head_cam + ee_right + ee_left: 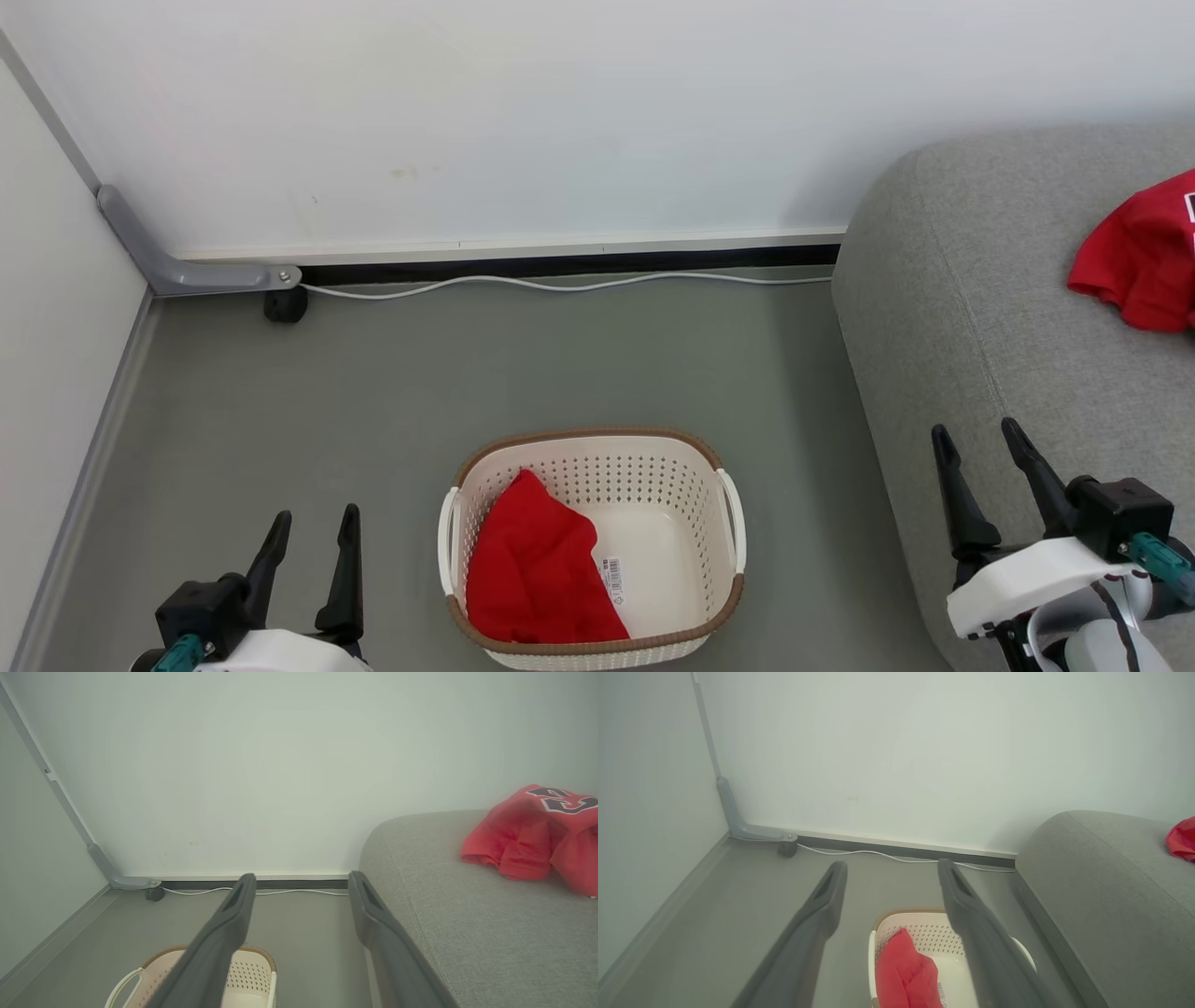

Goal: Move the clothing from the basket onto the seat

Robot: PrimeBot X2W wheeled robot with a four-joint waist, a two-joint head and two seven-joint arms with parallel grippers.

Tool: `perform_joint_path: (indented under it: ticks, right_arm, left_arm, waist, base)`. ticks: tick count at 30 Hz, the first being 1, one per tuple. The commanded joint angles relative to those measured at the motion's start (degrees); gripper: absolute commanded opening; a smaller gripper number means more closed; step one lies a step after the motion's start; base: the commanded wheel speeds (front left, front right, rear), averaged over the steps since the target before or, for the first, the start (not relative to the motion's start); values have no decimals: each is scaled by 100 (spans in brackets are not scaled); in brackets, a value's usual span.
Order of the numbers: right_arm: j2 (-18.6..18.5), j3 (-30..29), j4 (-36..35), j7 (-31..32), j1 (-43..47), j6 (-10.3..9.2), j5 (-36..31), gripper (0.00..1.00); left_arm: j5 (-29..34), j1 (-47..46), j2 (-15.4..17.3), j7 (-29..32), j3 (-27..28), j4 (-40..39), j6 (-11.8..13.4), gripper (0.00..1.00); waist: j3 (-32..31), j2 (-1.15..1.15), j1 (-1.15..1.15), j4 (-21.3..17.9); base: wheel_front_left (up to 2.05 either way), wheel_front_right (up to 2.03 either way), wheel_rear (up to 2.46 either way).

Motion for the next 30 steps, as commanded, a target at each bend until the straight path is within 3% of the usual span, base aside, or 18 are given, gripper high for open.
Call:
perform_joint_path:
  ticks: [1, 12, 30]
  right_arm:
    - [-32, 80, -161, -34, -90, 23, -40, 100]
    - [5, 12, -336, -34, -278, 23, -57, 100]
    - [61, 20, -812, -34, -1015, 23, -21, 100]
  left_arm:
    - [-29, -117, 55, -35, 136, -165, 8, 100]
    - [-113, -236, 55, -35, -185, -168, 27, 100]
    - [-233, -1315, 55, -35, -1000, 446, 106, 100]
  waist:
    - [10, 0, 0, 4]
    - [364, 0, 0, -48]
    - [1869, 0, 0, -327]
  base:
    - [0, 0, 0]
    - [0, 0, 0]
    - [0, 0, 0]
